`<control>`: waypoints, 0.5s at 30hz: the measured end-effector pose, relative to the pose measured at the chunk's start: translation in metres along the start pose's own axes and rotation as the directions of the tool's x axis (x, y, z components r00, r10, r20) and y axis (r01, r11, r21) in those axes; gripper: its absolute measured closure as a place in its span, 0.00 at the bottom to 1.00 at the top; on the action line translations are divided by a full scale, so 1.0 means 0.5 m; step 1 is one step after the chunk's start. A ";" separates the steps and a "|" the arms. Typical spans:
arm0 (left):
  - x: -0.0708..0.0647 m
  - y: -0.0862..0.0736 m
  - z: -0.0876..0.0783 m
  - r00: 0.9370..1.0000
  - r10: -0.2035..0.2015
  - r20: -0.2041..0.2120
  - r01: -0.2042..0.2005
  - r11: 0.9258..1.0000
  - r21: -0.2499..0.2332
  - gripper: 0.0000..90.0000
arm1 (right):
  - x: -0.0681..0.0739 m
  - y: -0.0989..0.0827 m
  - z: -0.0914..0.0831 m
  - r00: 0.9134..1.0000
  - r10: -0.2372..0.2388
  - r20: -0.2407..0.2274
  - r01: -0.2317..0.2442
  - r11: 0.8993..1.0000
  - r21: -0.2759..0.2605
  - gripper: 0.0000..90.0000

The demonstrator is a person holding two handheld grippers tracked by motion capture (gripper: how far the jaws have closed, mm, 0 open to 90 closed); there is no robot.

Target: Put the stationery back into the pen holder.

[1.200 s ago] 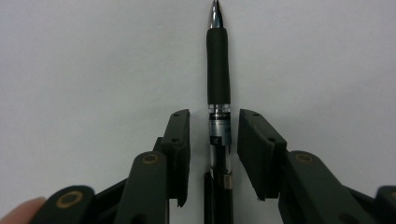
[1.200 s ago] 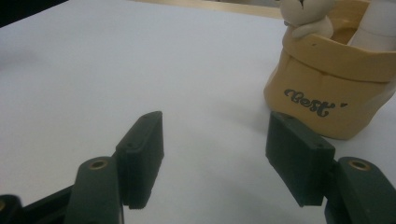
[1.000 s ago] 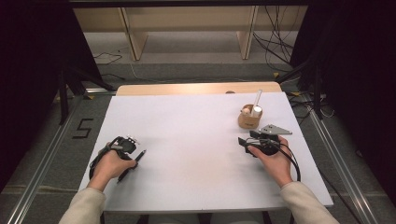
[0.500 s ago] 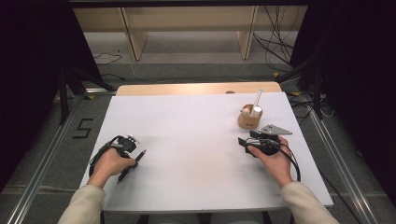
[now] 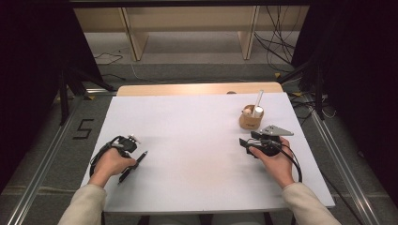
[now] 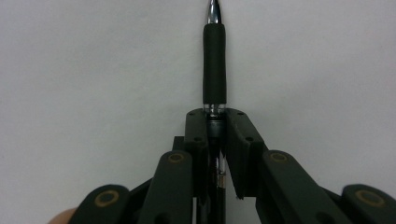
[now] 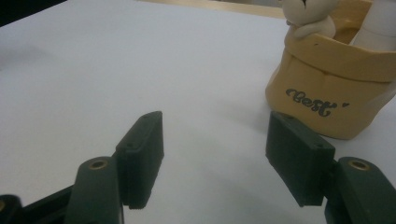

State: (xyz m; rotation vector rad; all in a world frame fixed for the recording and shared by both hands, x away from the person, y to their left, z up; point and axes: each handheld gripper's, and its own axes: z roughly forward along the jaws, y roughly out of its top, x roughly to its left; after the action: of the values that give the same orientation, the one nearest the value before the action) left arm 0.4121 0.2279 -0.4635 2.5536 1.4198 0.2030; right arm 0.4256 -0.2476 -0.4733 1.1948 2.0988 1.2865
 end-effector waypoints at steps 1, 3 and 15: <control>0.000 0.000 0.000 1.000 0.000 -0.001 0.000 1.000 -0.001 0.88 | 0.000 0.000 0.000 1.000 0.000 0.000 0.000 1.000 0.000 0.42; -0.001 -0.001 0.000 1.000 -0.001 -0.003 0.001 1.000 -0.003 0.88 | 0.000 0.000 0.000 1.000 -0.001 -0.001 0.001 1.000 0.001 0.42; -0.006 -0.008 -0.003 0.999 -0.027 -0.021 0.026 0.999 -0.040 0.89 | 0.002 0.000 -0.001 1.000 -0.002 -0.002 0.002 1.000 0.000 0.41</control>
State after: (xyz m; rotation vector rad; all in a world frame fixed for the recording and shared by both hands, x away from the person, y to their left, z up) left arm 0.4070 0.2275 -0.4630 2.5069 1.4417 0.2527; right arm 0.4248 -0.2468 -0.4731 1.1919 2.1008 1.2870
